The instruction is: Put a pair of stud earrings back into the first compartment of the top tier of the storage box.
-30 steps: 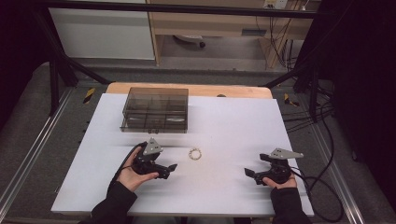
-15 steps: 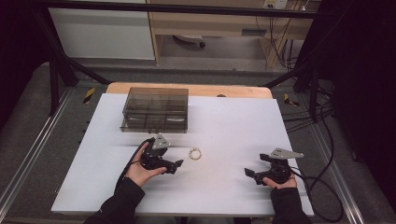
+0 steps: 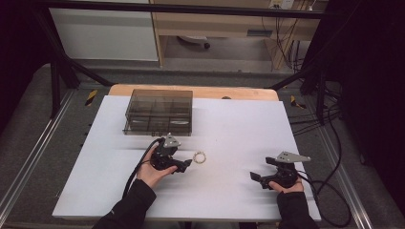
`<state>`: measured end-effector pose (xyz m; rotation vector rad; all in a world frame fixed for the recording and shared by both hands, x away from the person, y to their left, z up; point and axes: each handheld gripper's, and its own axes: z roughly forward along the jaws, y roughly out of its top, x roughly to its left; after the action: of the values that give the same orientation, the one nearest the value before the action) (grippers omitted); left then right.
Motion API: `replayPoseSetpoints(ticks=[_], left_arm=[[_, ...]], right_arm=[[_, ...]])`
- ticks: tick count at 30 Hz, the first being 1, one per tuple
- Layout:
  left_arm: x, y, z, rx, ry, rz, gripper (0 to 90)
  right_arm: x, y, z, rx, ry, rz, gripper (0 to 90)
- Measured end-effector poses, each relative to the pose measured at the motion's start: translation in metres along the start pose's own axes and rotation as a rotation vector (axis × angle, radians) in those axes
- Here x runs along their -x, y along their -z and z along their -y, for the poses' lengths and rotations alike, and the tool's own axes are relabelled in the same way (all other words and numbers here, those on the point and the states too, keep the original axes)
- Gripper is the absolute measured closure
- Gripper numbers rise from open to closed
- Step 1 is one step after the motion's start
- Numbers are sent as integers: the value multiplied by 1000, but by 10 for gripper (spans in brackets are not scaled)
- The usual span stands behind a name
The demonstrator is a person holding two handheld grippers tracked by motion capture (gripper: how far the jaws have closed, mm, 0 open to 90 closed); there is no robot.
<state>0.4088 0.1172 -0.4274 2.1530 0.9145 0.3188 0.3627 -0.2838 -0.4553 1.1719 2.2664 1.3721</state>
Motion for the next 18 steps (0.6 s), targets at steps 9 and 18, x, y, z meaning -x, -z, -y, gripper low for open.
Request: replayPoseSetpoints(ticks=[9,18], left_arm=[[3,-8,-4,-5,12,-6,288],[5,-19,-9,-17,-9,-1,364]], right_arm=[[0,0,0,-2,3,1,6],[0,0,0,-3,3,-1,7]])
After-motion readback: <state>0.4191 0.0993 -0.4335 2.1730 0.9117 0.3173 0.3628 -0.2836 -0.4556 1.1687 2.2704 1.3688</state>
